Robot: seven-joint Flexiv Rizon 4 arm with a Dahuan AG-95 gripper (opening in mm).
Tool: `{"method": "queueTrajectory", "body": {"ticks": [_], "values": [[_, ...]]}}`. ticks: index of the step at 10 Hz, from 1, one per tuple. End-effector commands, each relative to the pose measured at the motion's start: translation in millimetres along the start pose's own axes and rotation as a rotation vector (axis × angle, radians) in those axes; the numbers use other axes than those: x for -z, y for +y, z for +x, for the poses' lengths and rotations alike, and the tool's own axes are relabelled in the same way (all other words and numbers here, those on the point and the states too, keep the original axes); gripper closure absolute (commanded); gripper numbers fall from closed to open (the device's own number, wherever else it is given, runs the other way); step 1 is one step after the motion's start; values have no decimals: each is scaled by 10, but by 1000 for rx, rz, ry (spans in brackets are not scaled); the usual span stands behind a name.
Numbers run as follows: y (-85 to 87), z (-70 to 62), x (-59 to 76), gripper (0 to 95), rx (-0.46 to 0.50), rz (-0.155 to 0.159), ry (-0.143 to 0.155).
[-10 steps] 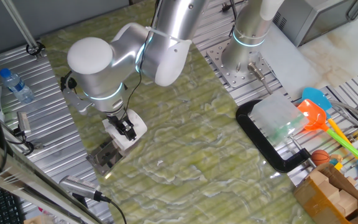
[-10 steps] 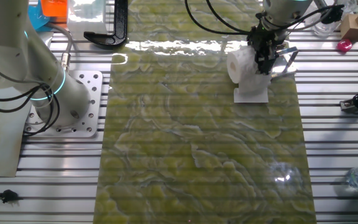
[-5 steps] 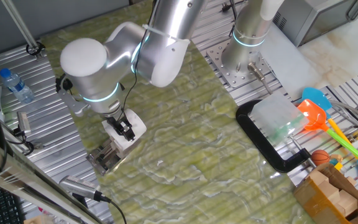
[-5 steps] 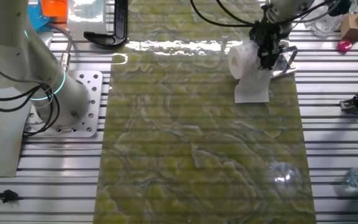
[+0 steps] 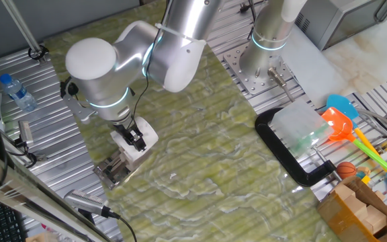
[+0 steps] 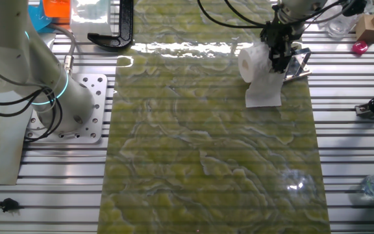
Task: Put the toilet paper on its holder
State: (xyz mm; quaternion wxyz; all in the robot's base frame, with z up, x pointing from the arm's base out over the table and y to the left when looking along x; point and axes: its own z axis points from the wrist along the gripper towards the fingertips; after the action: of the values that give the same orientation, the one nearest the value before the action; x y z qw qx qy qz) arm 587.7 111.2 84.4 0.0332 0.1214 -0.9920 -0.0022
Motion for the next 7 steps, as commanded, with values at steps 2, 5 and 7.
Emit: {"method": "queueTrajectory", "body": {"ticks": [2, 5, 7], "values": [[5, -8, -4, 950, -11, -4, 21], [5, -8, -4, 950, -14, -8, 28], [5, -8, -4, 950, -25, -6, 31]]}}
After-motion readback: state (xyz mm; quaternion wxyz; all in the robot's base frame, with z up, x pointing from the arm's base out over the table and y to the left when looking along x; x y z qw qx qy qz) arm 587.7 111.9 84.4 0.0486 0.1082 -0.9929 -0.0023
